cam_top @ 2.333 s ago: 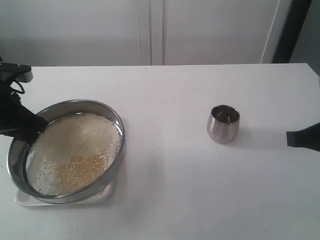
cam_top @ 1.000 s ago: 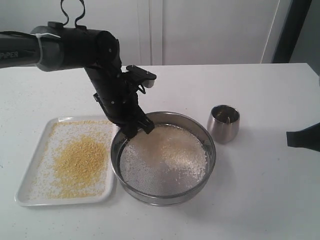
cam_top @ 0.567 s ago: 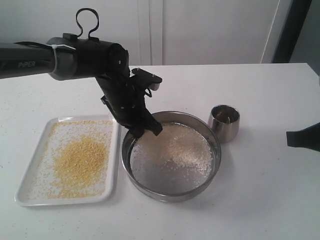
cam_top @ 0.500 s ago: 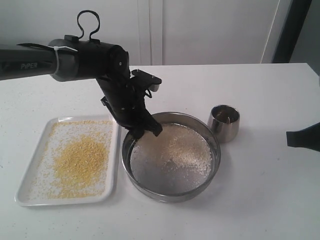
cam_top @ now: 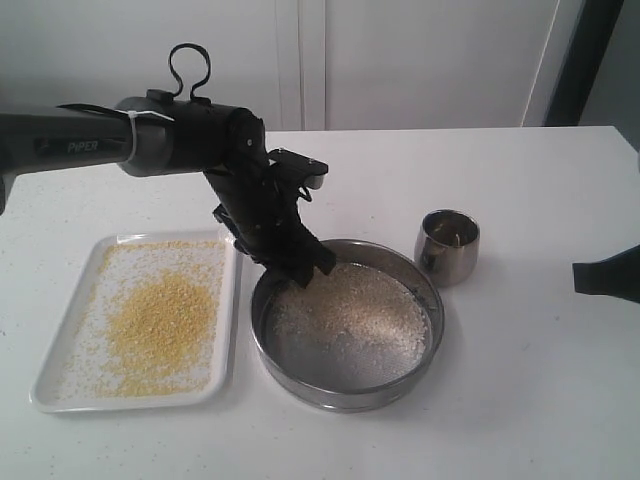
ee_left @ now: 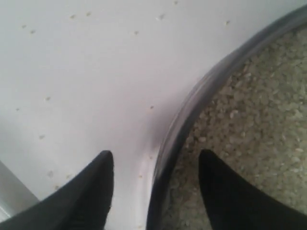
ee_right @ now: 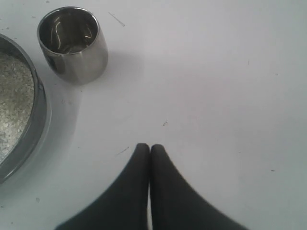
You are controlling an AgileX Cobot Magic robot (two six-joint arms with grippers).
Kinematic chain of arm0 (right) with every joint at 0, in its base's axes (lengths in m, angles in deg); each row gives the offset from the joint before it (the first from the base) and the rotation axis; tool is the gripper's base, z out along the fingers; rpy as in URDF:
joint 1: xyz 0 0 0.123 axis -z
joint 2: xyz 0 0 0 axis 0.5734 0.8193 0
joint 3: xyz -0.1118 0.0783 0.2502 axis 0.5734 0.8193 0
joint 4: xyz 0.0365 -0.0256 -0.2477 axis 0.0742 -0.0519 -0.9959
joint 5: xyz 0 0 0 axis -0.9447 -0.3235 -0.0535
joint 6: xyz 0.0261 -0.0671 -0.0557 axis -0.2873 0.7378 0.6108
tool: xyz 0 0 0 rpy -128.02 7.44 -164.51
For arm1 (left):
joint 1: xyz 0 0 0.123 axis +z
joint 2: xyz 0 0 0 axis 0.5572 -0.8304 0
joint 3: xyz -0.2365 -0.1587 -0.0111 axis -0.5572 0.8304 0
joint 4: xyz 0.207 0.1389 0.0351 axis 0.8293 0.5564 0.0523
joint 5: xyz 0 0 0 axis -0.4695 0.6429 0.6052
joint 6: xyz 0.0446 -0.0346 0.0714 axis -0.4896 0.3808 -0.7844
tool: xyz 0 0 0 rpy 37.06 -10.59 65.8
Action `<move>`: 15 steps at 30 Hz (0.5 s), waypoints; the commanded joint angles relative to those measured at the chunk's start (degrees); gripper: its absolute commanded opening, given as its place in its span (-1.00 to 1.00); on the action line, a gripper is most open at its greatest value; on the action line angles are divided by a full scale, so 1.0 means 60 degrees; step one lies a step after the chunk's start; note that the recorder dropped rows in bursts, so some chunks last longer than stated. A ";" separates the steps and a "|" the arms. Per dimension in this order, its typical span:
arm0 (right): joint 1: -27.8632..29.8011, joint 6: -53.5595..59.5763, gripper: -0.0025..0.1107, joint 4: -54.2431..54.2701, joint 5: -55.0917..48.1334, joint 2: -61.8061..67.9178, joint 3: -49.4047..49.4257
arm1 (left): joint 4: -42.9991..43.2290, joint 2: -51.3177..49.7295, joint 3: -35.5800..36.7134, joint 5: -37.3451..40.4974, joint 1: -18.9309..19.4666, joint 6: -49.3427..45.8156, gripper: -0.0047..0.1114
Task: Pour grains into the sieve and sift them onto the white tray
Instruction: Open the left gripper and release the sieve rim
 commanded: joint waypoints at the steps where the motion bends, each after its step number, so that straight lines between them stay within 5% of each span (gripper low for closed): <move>1: -0.0023 -0.0025 -0.96 -0.0018 0.0062 -0.0058 0.0044 | -0.0137 0.0069 -0.0082 0.0415 -0.0056 0.0098 0.43; 7: -0.0023 -0.0025 -0.96 -0.0018 0.0044 -0.0058 0.0044 | -0.0043 0.0597 -0.0100 0.0989 -0.0037 0.0098 0.42; 10: -0.0023 -0.0025 -0.96 -0.0018 0.0044 -0.0058 0.0044 | -0.0043 0.0883 -0.0100 0.1188 -0.0037 0.0098 0.22; 12: -0.0023 -0.0025 -0.96 -0.0018 0.0044 -0.0058 0.0044 | -0.0043 0.0980 -0.0100 0.1398 -0.0037 0.0123 -0.07; 15: -0.0023 -0.0223 -0.96 -0.0018 0.0044 -0.0058 0.0044 | 0.0217 0.1166 -0.0100 0.1695 -0.0037 0.0188 -0.92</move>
